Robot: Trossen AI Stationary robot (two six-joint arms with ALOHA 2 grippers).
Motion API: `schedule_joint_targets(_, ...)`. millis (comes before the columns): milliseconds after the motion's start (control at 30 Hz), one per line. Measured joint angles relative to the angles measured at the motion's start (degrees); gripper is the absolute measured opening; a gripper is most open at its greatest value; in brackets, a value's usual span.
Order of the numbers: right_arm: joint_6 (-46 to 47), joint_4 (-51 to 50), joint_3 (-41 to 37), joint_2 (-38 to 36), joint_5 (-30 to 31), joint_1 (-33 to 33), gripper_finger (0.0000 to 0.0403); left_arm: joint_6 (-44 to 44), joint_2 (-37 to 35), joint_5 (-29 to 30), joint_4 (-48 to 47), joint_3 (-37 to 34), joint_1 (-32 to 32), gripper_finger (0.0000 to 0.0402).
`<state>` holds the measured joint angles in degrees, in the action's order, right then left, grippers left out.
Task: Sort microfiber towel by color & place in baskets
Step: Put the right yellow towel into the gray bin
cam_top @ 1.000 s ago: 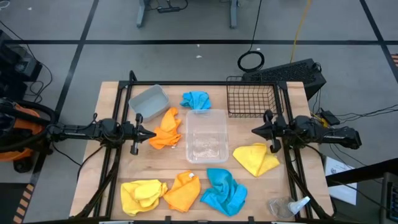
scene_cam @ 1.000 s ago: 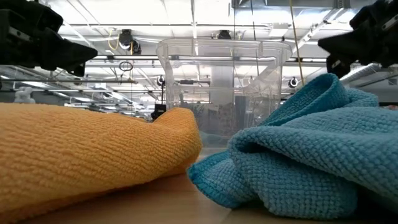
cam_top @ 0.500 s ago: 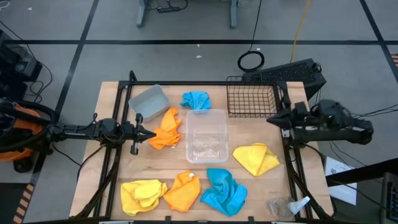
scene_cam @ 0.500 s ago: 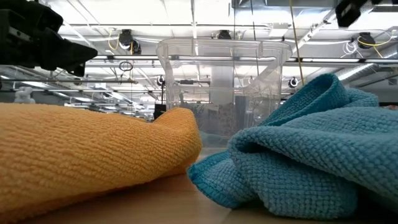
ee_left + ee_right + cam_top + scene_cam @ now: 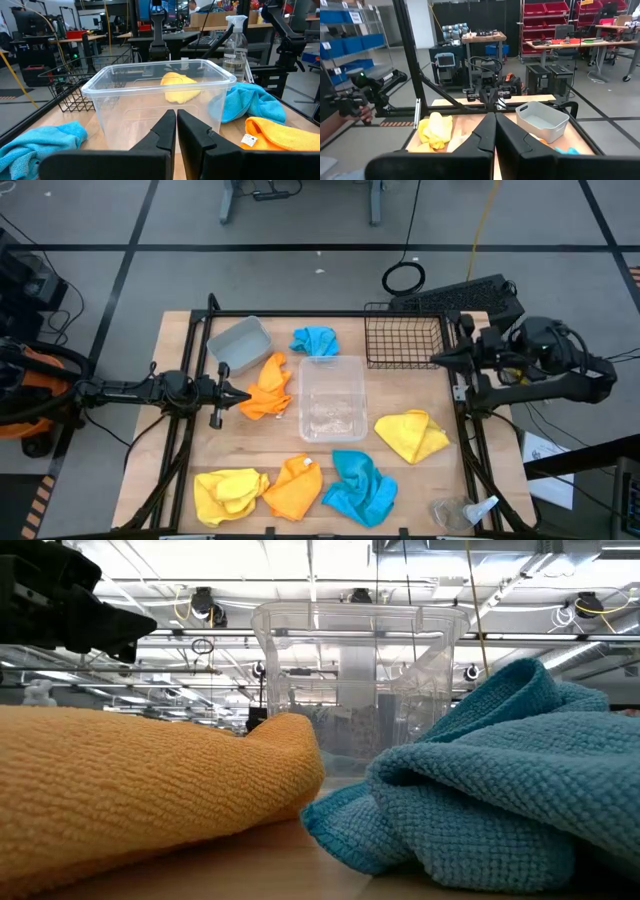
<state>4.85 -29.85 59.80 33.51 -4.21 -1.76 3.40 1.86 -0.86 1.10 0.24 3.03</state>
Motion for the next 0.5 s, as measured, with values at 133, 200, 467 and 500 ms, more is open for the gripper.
schedule_joint_targets(133,-1.7,0.8,1.1,3.4,1.2,0.0,0.0,0.0,0.0,0.0,0.0,0.0,0.0,0.0025)
schedule_joint_targets(200,-2.6,1.3,1.3,4.8,1.6,0.0,0.0,0.0,0.0,0.0,0.0,0.0,0.0,0.0025)
schedule_joint_targets(467,-6.9,-2.8,1.2,9.1,0.8,0.0,0.0,0.0,0.0,1.6,0.3,0.0,0.0,0.0025)
schedule_joint_targets(500,-7.0,-2.7,0.7,9.2,0.8,0.0,0.0,-0.1,0.0,2.7,0.6,0.0,0.0,0.0025)
